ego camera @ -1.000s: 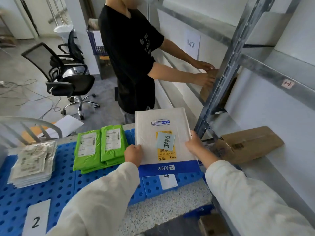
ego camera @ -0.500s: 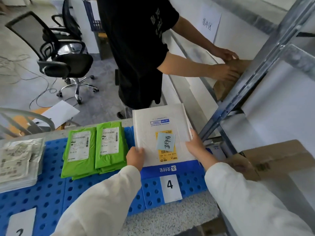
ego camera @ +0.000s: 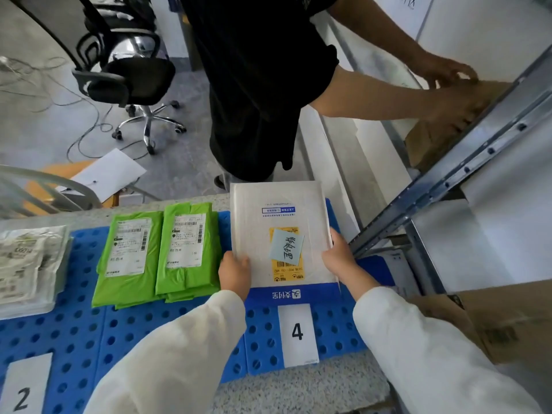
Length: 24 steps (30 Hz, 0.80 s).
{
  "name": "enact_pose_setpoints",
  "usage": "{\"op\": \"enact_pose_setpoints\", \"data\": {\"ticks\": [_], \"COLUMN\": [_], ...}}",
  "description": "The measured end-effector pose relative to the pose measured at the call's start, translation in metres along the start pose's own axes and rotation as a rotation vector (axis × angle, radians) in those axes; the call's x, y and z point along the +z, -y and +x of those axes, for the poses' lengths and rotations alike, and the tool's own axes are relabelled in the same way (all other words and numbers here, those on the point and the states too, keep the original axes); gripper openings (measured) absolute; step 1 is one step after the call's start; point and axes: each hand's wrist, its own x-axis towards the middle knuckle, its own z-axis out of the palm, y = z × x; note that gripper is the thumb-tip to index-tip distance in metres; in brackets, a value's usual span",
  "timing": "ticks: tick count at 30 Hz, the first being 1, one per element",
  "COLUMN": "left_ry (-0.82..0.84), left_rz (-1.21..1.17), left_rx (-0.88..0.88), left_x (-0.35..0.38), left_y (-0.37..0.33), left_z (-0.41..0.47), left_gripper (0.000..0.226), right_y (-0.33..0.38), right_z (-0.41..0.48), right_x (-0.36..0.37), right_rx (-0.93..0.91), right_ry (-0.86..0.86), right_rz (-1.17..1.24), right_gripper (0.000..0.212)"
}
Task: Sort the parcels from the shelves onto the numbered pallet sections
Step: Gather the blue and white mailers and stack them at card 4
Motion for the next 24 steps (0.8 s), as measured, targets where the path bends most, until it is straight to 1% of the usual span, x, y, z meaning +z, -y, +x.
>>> {"op": "enact_pose_setpoints", "data": {"ticks": [3,4,7,8,10,11,12,14,18,22,24], "left_ry": [-0.012,-0.016,-0.014,-0.01,-0.007,-0.008,-0.009,-0.008,0.013,0.004,0.011], "left_rz": [0.044,0.054,0.069,0.071,0.068,0.061,0.059,0.077,0.122,0.189,0.206], "left_rx": [0.042,0.051,0.064,0.068,0.072,0.066,0.061,0.054,0.067,0.114,0.134], "left_x": [0.001,0.001,0.0,-0.001,-0.002,-0.003,-0.002,0.0,0.003,0.001,-0.001], "left_y": [0.0,0.0,0.0,0.001,0.001,0.001,0.001,0.001,0.003,0.003,0.003], "left_z": [0.003,0.004,0.008,0.01,0.014,0.016,0.017,0.018,0.017,0.015,0.01], "left_gripper": [0.03,0.03,0.033,0.034,0.035,0.035,0.035,0.036,0.044,0.049,0.05], "right_y": [0.004,0.005,0.007,0.008,0.013,0.016,0.019,0.022,0.02,0.016,0.013], "right_z": [0.009,0.011,0.017,0.019,0.024,0.027,0.03,0.033,0.036,0.03,0.021], "right_x": [0.004,0.005,0.007,0.008,0.008,0.008,0.009,0.011,0.015,0.018,0.018], "right_rx": [0.009,0.006,-0.02,-0.021,-0.001,0.008,0.004,-0.021,-0.029,-0.027,-0.035], "right_ry": [0.022,0.021,0.033,0.043,0.058,0.059,0.058,0.06,0.086,0.067,0.001], "right_rz": [-0.063,-0.081,-0.095,-0.094,-0.087,-0.082,-0.079,-0.084,-0.11,-0.155,-0.208], "right_gripper": [0.06,0.06,0.05,0.052,0.066,0.07,0.071,0.064,0.047,0.042,0.044]}}
